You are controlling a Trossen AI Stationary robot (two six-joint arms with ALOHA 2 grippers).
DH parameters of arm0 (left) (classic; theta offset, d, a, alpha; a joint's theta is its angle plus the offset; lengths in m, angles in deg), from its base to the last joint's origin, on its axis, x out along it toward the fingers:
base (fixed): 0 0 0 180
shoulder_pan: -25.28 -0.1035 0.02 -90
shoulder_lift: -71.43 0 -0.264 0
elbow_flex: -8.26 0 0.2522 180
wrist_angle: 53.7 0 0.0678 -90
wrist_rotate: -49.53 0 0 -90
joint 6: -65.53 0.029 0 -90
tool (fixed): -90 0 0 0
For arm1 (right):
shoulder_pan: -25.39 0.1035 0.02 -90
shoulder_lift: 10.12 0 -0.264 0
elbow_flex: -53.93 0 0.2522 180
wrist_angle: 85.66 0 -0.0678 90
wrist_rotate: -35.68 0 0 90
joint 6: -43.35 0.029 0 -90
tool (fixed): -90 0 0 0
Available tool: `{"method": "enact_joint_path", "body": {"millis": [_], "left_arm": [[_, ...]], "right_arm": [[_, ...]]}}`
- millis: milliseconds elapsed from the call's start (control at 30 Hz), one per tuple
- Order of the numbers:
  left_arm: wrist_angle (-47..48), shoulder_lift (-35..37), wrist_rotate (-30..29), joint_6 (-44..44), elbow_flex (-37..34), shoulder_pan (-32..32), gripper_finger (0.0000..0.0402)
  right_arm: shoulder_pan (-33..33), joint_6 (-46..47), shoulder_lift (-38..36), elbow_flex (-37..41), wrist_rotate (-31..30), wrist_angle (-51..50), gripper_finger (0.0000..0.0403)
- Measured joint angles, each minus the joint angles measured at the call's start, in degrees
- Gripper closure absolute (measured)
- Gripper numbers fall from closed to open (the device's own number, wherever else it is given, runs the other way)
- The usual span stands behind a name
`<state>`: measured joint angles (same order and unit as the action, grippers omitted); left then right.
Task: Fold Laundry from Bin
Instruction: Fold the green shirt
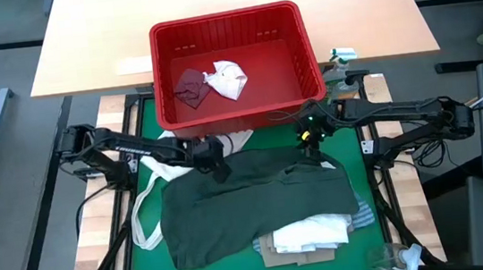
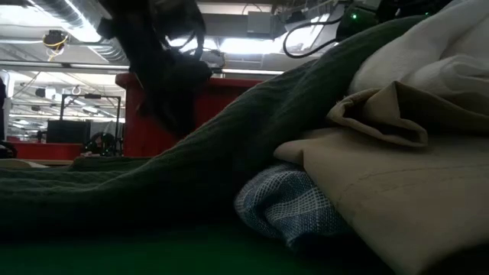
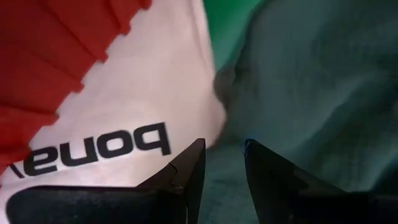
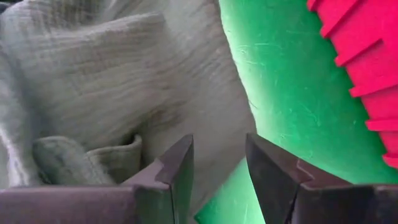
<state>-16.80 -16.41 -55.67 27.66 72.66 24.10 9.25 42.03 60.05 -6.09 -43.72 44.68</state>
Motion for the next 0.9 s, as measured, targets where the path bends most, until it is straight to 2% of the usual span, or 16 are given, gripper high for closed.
{"method": "enact_joint_path", "body": {"millis": [200, 533, 633, 767, 900], "left_arm": [[-3.78, 0.0, 3.91, 0.48, -3.17, -2.71, 0.0294], [-16.52, -0.01, 13.45, 4.21, -8.53, -5.31, 0.0298], [-18.95, -0.02, 13.66, 5.22, -8.59, -4.9, 0.0322], [-23.52, 0.0, 15.41, 5.34, -8.57, -4.38, 0.0383], [-26.59, 0.2, 20.83, 5.14, -7.72, -4.29, 0.0395]], "right_arm": [[0.0, 0.0, 0.0, 0.0, 0.56, -0.15, 0.0256], [0.0, 0.0, 0.0, 0.0, 0.58, -0.17, 0.0256], [0.0, 0.0, 0.0, 0.0, 0.58, -0.17, 0.0256], [0.0, 0.0, 0.0, 0.0, 0.79, -0.17, 0.0256], [0.0, -0.04, 0.0, 0.0, 3.09, -0.15, 0.0256]]}}
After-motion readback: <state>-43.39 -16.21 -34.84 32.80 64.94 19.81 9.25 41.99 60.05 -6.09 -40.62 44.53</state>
